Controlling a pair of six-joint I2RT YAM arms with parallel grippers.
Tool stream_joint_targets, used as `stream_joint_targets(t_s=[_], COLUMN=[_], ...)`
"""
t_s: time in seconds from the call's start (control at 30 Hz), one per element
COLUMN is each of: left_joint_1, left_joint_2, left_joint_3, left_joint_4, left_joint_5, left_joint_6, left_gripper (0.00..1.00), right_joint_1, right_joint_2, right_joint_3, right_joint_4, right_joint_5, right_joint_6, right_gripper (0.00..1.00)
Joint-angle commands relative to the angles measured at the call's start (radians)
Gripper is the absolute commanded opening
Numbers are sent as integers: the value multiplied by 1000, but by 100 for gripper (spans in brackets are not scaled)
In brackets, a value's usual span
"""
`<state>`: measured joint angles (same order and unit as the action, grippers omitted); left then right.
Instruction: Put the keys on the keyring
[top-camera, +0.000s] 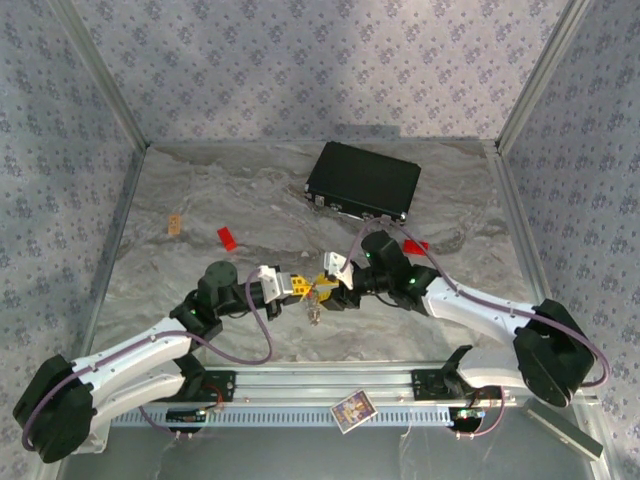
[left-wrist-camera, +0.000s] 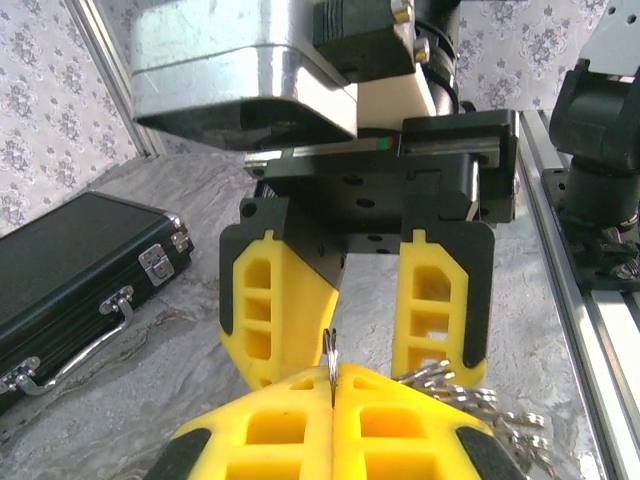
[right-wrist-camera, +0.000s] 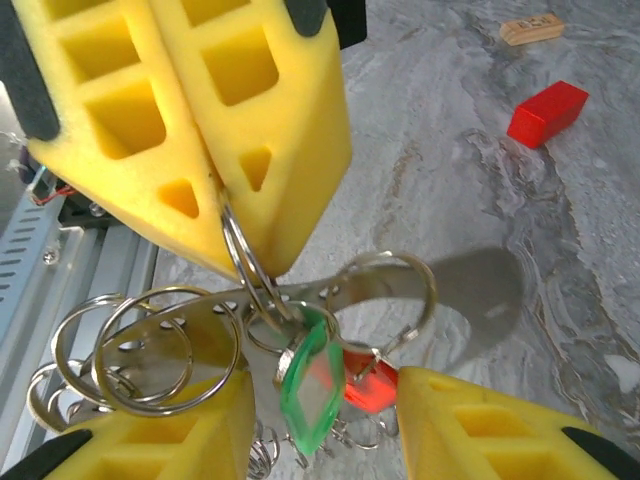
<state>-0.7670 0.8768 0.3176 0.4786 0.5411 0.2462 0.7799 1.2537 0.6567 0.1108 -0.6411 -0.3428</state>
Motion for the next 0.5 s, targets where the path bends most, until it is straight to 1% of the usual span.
stream_joint_targets(t_s=[0.0,0.1,0.23,0.37,0.47], left_joint_1=[-2,-2,-1,-1,-2], left_joint_2=[-16,-15,-17,-28,-35], left_joint_3=[3,3,8,14,23], left_joint_4=[100,117,113,78,40], left_joint_5=[14,14,10,-1,-9], left_joint_6=[-24,-32,-33,-22,-4], left_gripper=[0,0,0,0,0], right_joint_1=[9,13,13,11,7], right_joint_2=[10,19,29,-3,-39], right_joint_3=[-17,-18,-9,8,27], right_joint_4=[74,102,92,19,-57], right_joint_5=[-59,-56,-31,21,70], right_joint_6=[35,46,39,1,-37], right_gripper=[42,39,25,12,8])
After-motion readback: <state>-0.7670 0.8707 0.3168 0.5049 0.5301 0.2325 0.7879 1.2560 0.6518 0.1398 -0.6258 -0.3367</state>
